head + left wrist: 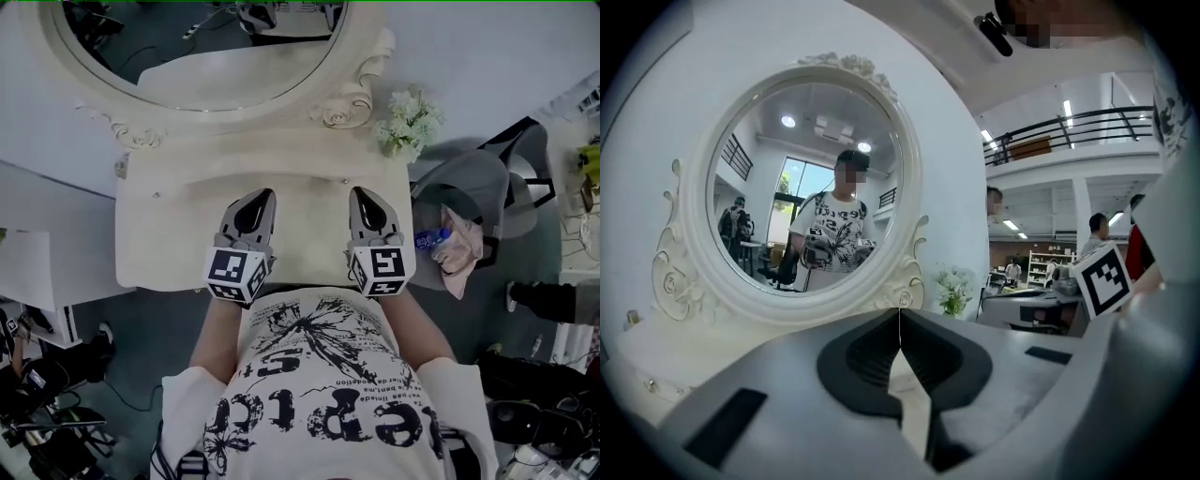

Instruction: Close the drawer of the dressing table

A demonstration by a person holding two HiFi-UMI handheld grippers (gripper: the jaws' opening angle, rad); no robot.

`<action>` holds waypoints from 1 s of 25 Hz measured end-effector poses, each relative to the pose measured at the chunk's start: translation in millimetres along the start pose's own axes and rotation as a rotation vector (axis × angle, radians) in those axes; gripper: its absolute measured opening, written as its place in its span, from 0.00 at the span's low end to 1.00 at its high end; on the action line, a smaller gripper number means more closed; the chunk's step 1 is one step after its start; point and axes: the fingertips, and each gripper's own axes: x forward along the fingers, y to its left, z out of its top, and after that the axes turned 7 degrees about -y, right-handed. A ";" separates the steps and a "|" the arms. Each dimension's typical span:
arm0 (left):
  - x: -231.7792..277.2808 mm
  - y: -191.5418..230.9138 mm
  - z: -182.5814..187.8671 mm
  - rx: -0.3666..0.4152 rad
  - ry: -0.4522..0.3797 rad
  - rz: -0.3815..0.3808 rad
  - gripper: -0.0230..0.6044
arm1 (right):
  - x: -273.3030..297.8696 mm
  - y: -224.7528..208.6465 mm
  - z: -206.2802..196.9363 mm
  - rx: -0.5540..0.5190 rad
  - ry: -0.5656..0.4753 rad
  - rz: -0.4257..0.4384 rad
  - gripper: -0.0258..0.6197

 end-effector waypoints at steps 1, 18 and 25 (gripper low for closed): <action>-1.6 0.4 4.7 0.006 -0.009 -0.001 0.07 | -3.8 2.9 4.3 0.006 -0.015 0.003 0.07; -19.5 -13.6 29.7 0.047 -0.064 -0.019 0.07 | -26.1 20.8 23.0 0.001 -0.061 0.013 0.07; -23.4 -14.0 26.8 0.051 -0.056 -0.018 0.07 | -23.6 26.9 20.8 0.022 -0.067 0.025 0.07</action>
